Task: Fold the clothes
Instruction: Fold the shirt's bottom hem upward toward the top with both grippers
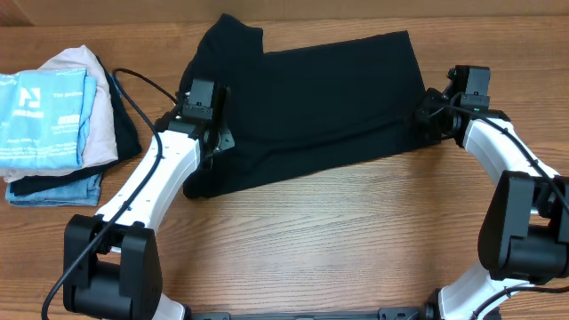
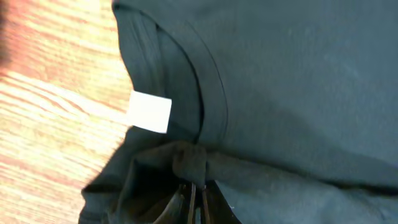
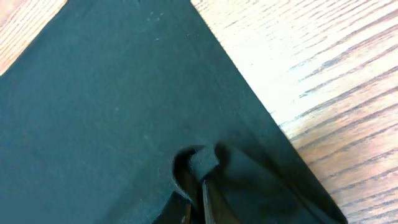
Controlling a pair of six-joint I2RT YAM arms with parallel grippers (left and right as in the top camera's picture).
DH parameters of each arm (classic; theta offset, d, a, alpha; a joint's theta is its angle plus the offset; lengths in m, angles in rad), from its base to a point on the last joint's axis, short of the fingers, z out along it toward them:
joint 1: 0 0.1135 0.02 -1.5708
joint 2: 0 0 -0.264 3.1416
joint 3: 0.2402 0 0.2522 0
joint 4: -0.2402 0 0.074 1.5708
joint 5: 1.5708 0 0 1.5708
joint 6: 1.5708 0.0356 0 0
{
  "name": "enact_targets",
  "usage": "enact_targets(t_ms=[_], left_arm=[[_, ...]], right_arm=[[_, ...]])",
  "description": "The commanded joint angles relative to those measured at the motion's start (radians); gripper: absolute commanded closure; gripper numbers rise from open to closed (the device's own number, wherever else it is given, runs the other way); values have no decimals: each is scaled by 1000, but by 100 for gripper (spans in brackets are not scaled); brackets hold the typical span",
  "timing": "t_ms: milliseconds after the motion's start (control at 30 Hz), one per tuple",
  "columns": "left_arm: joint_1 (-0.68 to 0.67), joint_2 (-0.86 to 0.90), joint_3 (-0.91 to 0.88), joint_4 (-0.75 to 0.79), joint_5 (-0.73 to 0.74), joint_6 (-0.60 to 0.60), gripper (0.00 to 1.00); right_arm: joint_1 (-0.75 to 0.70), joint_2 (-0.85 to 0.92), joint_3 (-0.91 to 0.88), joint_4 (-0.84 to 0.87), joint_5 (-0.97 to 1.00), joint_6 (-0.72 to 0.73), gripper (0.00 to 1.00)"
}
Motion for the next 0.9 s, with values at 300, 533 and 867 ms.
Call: enact_targets(t_ms=[300,533,867], left_arm=[[7,39,18,63,-80,16,96],[7,39,18,95,-82,19,53],[6,38,302,-95,113,127,67]], right_arm=[[1,107,14,80,32,-2,87],[1,137,14,243,30,-3,21],[-43,-16,147,48,-151,-142,20]])
